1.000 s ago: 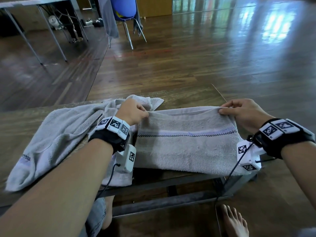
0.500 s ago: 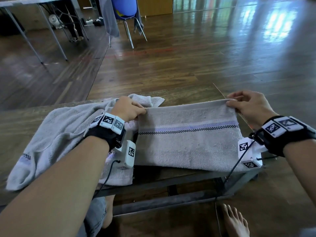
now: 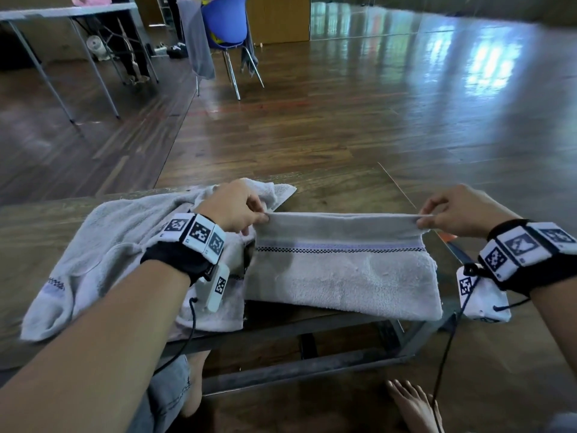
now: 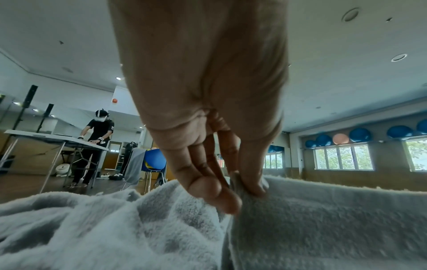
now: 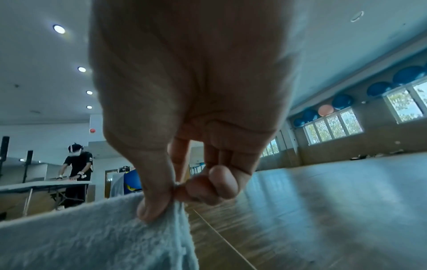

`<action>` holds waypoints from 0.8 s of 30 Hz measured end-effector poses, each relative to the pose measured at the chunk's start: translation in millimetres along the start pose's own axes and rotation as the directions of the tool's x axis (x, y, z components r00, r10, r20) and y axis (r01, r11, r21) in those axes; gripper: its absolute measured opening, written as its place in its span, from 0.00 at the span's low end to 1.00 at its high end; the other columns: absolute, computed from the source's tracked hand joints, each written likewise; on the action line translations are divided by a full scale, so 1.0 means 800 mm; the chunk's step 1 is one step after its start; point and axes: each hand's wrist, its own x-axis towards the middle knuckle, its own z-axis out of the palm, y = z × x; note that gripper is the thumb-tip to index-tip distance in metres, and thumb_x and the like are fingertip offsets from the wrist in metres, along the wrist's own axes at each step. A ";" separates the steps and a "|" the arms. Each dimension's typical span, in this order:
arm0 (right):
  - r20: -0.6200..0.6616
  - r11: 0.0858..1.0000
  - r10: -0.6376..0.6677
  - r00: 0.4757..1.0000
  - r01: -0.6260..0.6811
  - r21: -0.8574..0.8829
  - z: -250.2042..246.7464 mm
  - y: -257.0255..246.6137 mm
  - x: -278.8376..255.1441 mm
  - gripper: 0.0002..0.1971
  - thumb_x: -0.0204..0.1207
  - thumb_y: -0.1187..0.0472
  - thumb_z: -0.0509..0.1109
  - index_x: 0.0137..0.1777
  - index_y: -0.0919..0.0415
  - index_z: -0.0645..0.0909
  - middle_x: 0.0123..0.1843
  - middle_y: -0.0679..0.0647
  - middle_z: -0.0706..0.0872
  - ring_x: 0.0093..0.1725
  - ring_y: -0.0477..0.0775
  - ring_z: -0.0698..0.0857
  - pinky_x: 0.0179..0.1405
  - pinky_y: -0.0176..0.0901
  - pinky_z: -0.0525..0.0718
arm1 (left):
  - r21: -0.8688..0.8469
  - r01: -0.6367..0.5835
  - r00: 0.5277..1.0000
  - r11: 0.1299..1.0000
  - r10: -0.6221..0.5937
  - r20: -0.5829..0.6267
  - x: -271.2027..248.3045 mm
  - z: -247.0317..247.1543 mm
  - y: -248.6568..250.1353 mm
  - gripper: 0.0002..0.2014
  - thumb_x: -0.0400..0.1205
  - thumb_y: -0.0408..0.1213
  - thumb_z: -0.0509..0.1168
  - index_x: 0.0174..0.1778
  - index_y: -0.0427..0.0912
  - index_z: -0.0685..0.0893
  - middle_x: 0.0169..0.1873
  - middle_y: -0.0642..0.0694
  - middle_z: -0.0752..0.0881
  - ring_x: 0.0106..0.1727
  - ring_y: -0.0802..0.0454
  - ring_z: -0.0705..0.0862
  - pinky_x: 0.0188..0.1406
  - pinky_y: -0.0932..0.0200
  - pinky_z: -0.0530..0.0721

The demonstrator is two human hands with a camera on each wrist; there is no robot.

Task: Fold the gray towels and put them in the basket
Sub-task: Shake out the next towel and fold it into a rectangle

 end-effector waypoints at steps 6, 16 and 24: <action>-0.393 0.973 0.009 0.920 0.083 0.216 -0.021 -0.019 -0.013 0.06 0.72 0.57 0.79 0.35 0.52 0.87 0.24 0.42 0.88 0.31 0.47 0.90 0.41 0.38 0.87 | -0.406 -0.072 0.946 0.911 -0.066 -0.318 0.000 -0.007 0.034 0.07 0.82 0.29 0.71 0.37 0.38 0.88 0.34 0.38 0.91 0.36 0.44 0.93 0.42 0.45 0.93; -0.859 0.716 -0.162 0.485 0.657 0.236 -0.064 -0.028 -0.072 0.05 0.79 0.51 0.74 0.45 0.36 0.83 0.38 0.39 0.89 0.38 0.42 0.91 0.39 0.31 0.88 | -0.190 -0.531 0.584 0.826 0.194 -0.788 -0.052 -0.055 0.059 0.08 0.82 0.40 0.72 0.53 0.40 0.89 0.45 0.51 0.90 0.45 0.62 0.88 0.45 0.72 0.84; -0.124 0.899 -0.325 0.938 0.347 0.267 0.000 0.044 -0.117 0.05 0.73 0.71 0.79 0.41 0.61 0.88 0.48 0.54 0.93 0.45 0.51 0.89 0.46 0.30 0.84 | -0.067 -0.199 0.980 0.978 0.200 0.012 -0.088 -0.013 -0.005 0.04 0.76 0.46 0.77 0.43 0.53 0.93 0.38 0.62 0.91 0.39 0.73 0.84 0.43 0.72 0.77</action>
